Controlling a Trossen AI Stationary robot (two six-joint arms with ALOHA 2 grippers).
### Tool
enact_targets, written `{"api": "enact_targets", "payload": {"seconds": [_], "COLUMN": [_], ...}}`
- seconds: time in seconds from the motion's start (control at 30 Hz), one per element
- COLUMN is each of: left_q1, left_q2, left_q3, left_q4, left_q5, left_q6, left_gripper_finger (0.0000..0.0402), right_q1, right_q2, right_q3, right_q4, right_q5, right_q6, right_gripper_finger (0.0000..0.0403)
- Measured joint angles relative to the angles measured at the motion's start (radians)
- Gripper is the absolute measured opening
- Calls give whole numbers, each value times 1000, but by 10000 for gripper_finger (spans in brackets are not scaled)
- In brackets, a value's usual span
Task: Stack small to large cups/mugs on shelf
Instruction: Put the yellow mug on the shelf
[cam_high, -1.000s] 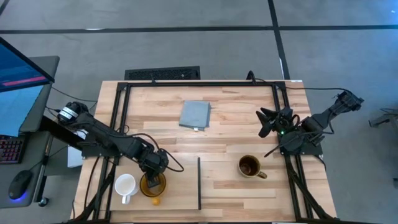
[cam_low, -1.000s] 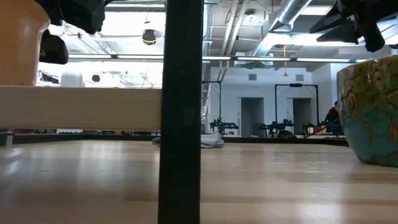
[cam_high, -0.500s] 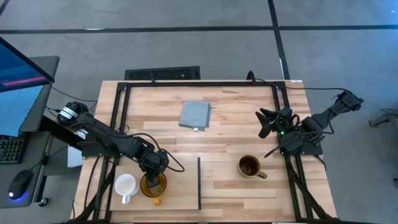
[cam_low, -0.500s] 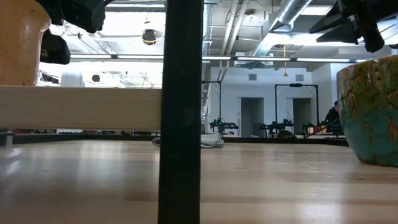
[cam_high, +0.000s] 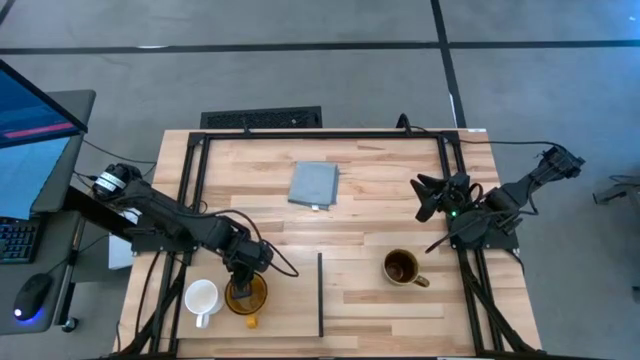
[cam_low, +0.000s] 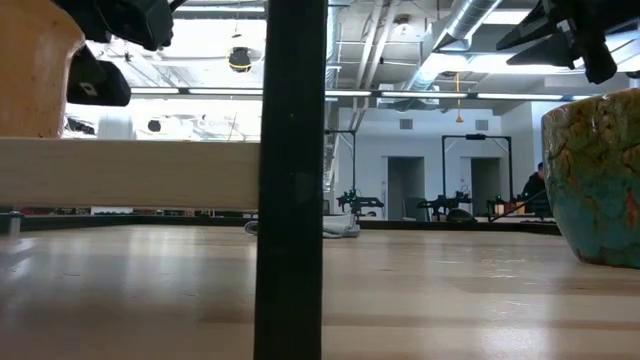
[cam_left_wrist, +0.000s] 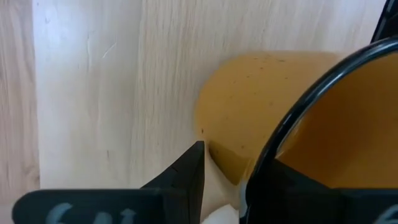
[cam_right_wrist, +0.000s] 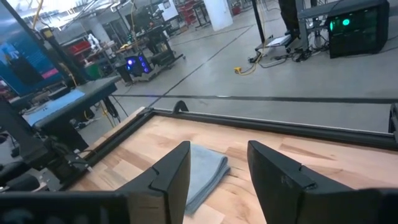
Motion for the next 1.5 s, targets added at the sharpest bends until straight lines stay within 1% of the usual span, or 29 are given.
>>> {"api": "enact_targets", "payload": {"seconds": [0.17,0.67,1.1,1.2,1.33,1.5], "left_q1": [1,2,2,2,2,2], "left_q2": [0,0,0,0,0,0], "left_q3": [0,0,0,0,0,0], "left_q4": [2,4,3,5,7,11], "left_q5": [0,3,17,22,34,35], "left_q6": [69,170,161,136,97,89], "left_gripper_finger": [82,82,82,84,103,165], "right_q1": [0,0,0,0,0,0], "right_q2": [0,0,0,0,0,0], "right_q3": [0,0,0,0,0,0], "right_q4": [1,20,16,14,14,14], "right_q5": [0,0,0,0,0,0], "right_q6": [0,0,-1,-1,-3,-3], "right_gripper_finger": [183,182,182,180,181,183]}}
